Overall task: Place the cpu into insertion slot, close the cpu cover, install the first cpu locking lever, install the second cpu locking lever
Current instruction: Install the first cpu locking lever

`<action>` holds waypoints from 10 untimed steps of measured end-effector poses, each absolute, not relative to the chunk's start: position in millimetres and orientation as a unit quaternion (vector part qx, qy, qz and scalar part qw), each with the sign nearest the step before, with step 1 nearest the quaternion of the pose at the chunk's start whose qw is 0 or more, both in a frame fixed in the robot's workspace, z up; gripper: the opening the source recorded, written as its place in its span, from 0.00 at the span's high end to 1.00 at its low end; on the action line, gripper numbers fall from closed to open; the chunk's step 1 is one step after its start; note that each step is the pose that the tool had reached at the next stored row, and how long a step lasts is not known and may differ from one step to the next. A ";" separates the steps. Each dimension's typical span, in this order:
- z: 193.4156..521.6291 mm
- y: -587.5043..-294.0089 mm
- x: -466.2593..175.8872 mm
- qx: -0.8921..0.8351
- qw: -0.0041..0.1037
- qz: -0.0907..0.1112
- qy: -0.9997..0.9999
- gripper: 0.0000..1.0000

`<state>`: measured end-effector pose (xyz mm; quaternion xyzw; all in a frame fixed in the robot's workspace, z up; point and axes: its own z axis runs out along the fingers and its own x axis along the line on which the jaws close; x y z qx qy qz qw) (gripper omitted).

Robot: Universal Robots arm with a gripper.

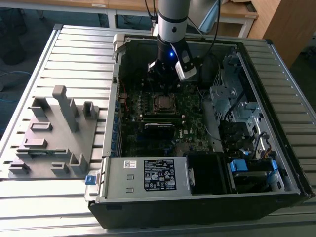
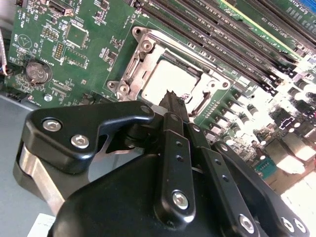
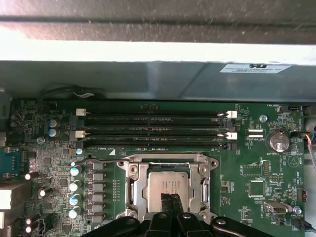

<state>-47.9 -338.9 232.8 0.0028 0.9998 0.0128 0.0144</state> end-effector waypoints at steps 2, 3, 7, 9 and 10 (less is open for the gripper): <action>234.4 -338.9 -47.9 0.003 0.014 0.013 1.000 0.90; 235.2 -338.9 -47.8 0.003 0.014 0.013 1.000 0.90; 237.2 -338.9 -47.8 0.003 0.015 0.013 1.000 0.90; 237.2 -338.9 -47.8 0.003 0.015 0.013 1.000 0.90; 237.3 -338.9 -47.8 0.003 0.014 0.013 1.000 0.90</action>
